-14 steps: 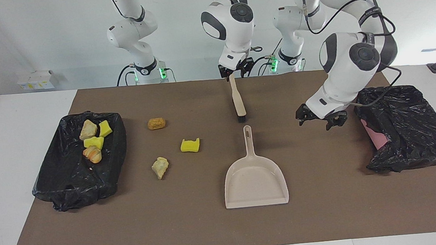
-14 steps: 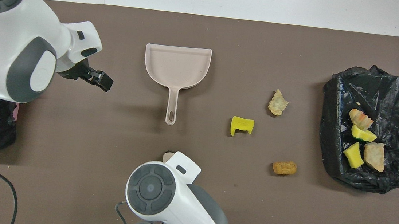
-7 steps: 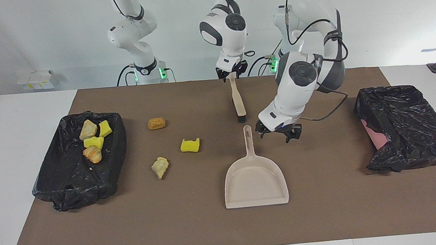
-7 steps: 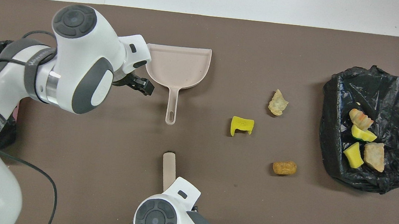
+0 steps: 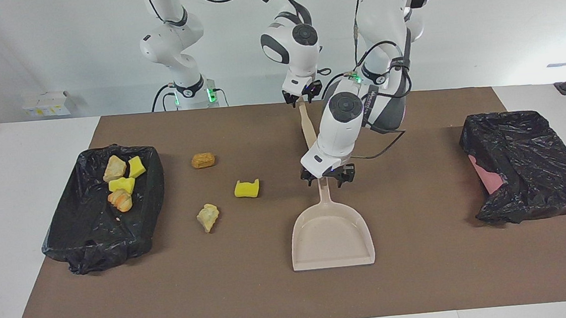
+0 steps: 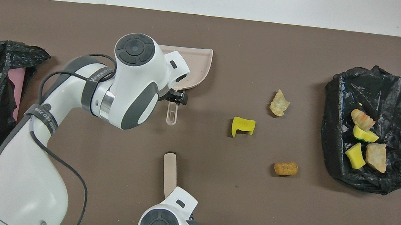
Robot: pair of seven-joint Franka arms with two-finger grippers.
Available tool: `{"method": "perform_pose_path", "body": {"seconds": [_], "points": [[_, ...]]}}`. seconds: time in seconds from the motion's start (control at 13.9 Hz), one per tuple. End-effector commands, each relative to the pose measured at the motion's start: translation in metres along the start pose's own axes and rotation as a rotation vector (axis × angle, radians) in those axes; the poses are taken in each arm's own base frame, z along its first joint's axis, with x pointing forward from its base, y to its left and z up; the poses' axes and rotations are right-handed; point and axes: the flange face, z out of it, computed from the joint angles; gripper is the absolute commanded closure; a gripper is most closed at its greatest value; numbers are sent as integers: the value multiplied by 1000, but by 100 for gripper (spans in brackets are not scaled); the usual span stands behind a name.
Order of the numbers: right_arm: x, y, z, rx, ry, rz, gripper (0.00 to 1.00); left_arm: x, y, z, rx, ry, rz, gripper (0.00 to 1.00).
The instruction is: Sweep and dump trash in bin
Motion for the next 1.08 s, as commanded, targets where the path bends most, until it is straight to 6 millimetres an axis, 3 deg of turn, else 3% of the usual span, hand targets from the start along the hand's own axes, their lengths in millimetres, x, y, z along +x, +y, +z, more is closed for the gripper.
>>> {"method": "perform_pose_path", "body": {"seconds": [0.0, 0.07, 0.14, 0.29, 0.5, 0.58, 0.65, 0.72, 0.79, 1.01], "points": [[-9, 2, 2, 48, -23, 54, 43, -4, 6, 10, -8, 5, -34, 95], [-10, 1, 1, 57, -33, 61, 45, -5, 7, 14, -8, 6, -41, 98], [-10, 2, 2, 53, -38, 59, 55, -6, 8, 14, -8, 4, -44, 100], [-11, 1, 1, 51, -41, 64, 97, -5, 5, 13, -13, 4, -53, 100], [-9, 2, 0, 40, -37, 84, 100, -3, 1, 10, -13, 0, -61, 100], [-10, 4, 0, 28, -46, 99, 100, -3, -1, 12, -18, 0, -68, 80], [-9, 9, -8, 17, -39, 120, 100, -3, -1, 11, -23, 0, -70, 73], [-13, 14, -21, 7, -30, 129, 100, -3, -2, 13, -22, -3, -72, 74], [-16, 24, -35, -5, -30, 148, 100, -4, -3, 15, -21, -4, -72, 100], [-23, 72, -73, -40, -21, 282, 100, -3, -3, 13, -25, -2, -78, 100]]}}
